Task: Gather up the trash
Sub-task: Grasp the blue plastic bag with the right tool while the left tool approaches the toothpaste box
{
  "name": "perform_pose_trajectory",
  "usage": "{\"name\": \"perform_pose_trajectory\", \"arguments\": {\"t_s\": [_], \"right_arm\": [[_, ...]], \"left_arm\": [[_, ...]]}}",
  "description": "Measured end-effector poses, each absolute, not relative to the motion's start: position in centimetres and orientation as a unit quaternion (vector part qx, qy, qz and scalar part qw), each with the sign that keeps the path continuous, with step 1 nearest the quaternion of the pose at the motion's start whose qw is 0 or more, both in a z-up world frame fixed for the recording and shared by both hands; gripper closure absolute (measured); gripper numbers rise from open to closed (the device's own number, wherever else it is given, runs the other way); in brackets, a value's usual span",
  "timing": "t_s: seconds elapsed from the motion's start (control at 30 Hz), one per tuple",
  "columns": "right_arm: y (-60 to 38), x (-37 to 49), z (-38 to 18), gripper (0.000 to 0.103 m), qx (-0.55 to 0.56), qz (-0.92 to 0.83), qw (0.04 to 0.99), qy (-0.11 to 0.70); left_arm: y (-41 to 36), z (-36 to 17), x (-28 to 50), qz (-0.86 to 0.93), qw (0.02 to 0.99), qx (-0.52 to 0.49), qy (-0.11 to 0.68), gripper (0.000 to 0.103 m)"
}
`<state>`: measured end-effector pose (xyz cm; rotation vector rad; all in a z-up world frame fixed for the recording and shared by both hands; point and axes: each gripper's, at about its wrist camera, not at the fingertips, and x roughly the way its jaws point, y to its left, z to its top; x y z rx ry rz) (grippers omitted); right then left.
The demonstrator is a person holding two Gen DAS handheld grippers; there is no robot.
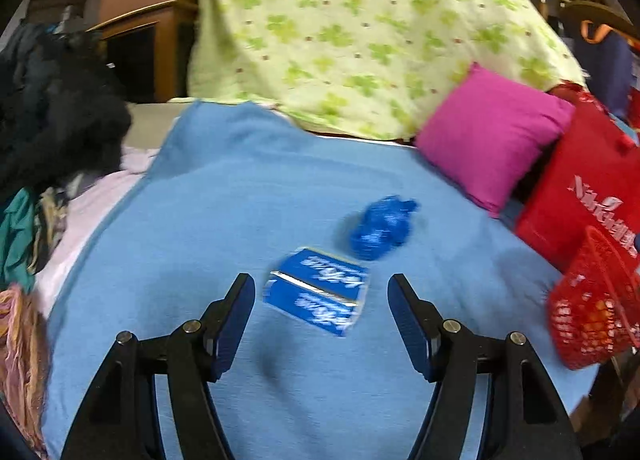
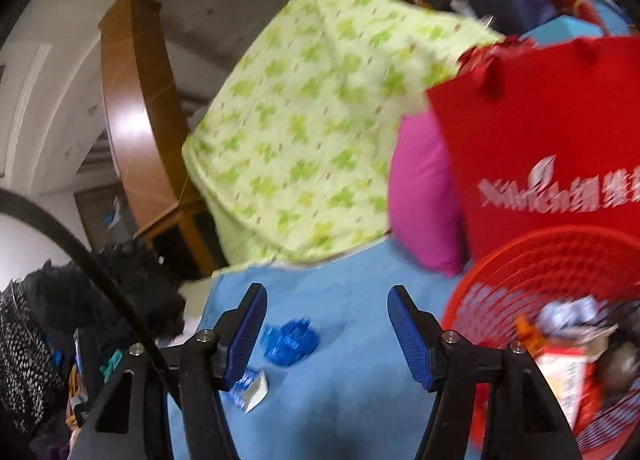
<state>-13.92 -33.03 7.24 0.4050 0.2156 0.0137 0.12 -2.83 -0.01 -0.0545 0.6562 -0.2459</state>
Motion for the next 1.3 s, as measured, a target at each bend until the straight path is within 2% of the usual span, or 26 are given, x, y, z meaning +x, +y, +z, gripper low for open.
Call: {"name": "perform_pose_trajectory", "arguments": {"t_s": [0.2, 0.7, 0.9, 1.3], "right_arm": [[-29.9, -10.1, 4.9, 0.036, 0.194, 0.024, 0.965, 0.176], [-26.1, -4.3, 1.3, 0.036, 0.206, 0.049, 0.943, 0.258], [-24.2, 1.5, -0.9, 0.036, 0.198, 0.076, 0.929, 0.304], [-24.3, 12.2, -4.4, 0.036, 0.273, 0.075, 0.894, 0.348]], "left_arm": [[-1.9, -0.8, 0.5, -0.107, 0.935, -0.023, 0.337, 0.033], [-0.1, -3.4, 2.3, -0.108, 0.914, -0.058, 0.386, 0.032], [0.4, -3.8, 2.8, -0.109, 0.908, -0.069, 0.398, 0.032], [0.7, -5.6, 5.5, -0.122, 0.881, -0.111, 0.443, 0.032]]}}
